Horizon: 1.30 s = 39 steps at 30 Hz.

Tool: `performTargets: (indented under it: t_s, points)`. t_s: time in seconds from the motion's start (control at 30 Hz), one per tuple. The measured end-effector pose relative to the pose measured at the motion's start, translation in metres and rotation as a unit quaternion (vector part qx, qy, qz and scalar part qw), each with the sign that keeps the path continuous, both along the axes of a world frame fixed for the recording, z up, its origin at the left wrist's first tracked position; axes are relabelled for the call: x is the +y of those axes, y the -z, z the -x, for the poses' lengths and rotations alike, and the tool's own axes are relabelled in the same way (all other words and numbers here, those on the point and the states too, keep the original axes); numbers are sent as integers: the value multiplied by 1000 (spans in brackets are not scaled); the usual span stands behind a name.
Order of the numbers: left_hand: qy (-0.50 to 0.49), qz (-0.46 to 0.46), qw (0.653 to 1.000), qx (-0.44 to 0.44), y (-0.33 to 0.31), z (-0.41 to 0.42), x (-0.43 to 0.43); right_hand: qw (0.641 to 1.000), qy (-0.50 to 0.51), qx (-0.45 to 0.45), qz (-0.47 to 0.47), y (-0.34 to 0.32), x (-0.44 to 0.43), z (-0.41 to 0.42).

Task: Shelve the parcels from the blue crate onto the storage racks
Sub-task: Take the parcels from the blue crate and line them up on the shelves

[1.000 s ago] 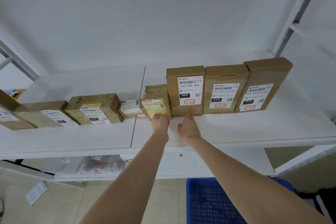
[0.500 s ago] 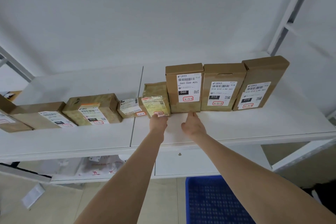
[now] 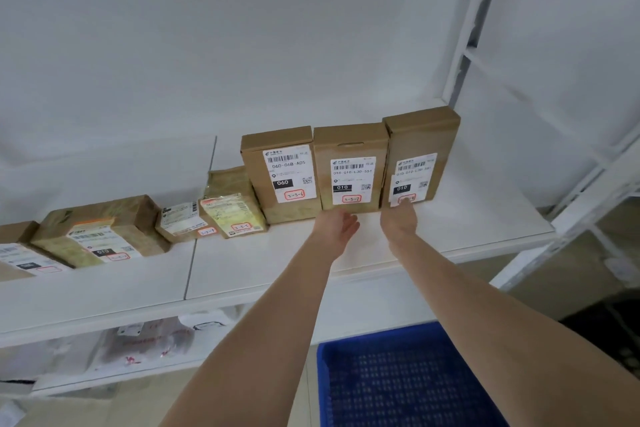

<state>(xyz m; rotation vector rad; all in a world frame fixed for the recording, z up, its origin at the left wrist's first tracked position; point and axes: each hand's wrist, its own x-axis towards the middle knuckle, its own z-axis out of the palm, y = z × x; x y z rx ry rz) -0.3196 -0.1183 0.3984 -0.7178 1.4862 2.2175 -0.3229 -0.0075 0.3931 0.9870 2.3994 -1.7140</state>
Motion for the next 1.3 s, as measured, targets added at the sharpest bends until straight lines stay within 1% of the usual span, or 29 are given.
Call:
performTargets:
  t_s: [0.13, 0.3, 0.57, 0.6, 0.63, 0.67, 0.7, 0.73, 0.77, 0.8, 0.83, 0.87, 0.9, 0.93, 1.0, 1.13, 1.2, 1.3]
  points:
    - [-21, -40, 999, 0, 1, 13, 18, 999, 12, 12, 46, 3, 9, 8]
    - [-34, -37, 999, -2, 3, 19, 25, 1000, -4, 9, 24, 2, 11, 12]
    - [-23, -29, 999, 1, -2, 15, 23, 1000, -23, 5, 8, -1, 7, 11]
    - [-15, -16, 1000, 3, -4, 12, 21, 1000, -25, 5, 5, -2, 7, 9]
    - [-1, 15, 1000, 10, -5, 9, 18, 999, -33, 2, -4, -2, 8, 8]
    - [19, 65, 997, 21, -6, 5, 14, 999, -44, -1, -20, -2, 10, 6]
    - [44, 129, 990, 34, -7, 2, 11, 997, -65, -12, -49, -2, 12, 3]
    - [72, 212, 973, 52, -8, -3, 2, 992, -93, -21, -87, -2, 12, -2]
    - [107, 307, 943, 70, -8, -8, -7, 983, -122, -32, -134, -1, 13, -7]
    - [139, 399, 902, 85, -10, -15, -18, 970, -152, -38, -184, -2, 10, -13]
    - [164, 472, 861, 98, -13, -23, -31, 957, -179, -35, -228, -3, 5, -19]
    - [180, 520, 828, 103, -15, -31, -45, 943, -205, -23, -260, -5, -2, -25]
    - [190, 553, 805, 100, -19, -40, -59, 931, -232, -8, -280, -9, -12, -31]
    - [195, 577, 788, 91, -22, -50, -72, 921, -260, 9, -292, -12, -23, -36]
    - [188, 602, 773, 65, -29, -70, -98, 898, -317, 41, -303, -19, -49, -47]
    - [158, 611, 775, 24, -40, -103, -153, 848, -412, 69, -325, -28, -112, -72]
    - [145, 612, 777, 11, -44, -113, -181, 835, -436, 78, -326, -30, -146, -83]
    - [132, 623, 771, 25, -46, -120, -225, 819, -464, 93, -324, -30, -196, -94]
